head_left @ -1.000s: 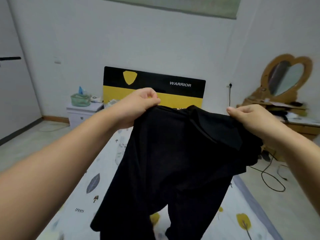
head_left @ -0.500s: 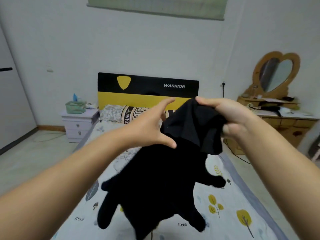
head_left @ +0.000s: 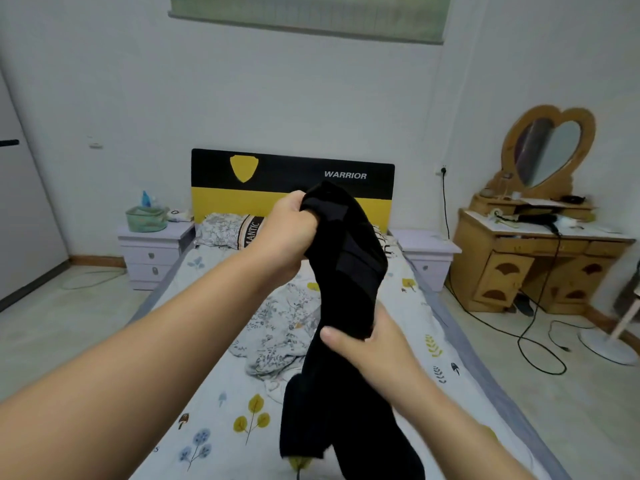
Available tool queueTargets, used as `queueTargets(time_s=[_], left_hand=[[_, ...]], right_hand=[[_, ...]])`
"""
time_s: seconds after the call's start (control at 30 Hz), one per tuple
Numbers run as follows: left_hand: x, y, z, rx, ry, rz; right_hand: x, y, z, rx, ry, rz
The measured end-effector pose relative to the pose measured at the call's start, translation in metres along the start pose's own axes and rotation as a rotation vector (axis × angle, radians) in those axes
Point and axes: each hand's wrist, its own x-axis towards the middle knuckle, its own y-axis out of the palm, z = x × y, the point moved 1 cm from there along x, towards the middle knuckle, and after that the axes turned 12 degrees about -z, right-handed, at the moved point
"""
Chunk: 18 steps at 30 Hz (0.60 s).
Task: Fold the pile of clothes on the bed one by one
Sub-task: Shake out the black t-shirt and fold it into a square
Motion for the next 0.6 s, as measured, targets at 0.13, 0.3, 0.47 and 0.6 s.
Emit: queueTargets(time_s=[0.13, 0.3, 0.47, 0.6], left_hand=[[0.004, 0.000, -0.003, 0.037, 0.004, 0.006], [0.018, -0.038, 0.015, 0.167, -0.061, -0.076], [0.004, -0.048, 0.033, 0.353, -0.182, 0.029], [-0.019, -0.040, 0.030, 0.228, -0.044, 0.260]], right_hand=[[0.008, 0.004, -0.015, 0.111, 0.051, -0.173], [0.021, -0.024, 0.021, 0.236, 0.034, -0.155], [0.034, -0.032, 0.062, 0.274, 0.120, 0.049], [0.043, -0.017, 0.077, 0.137, 0.135, 0.121]])
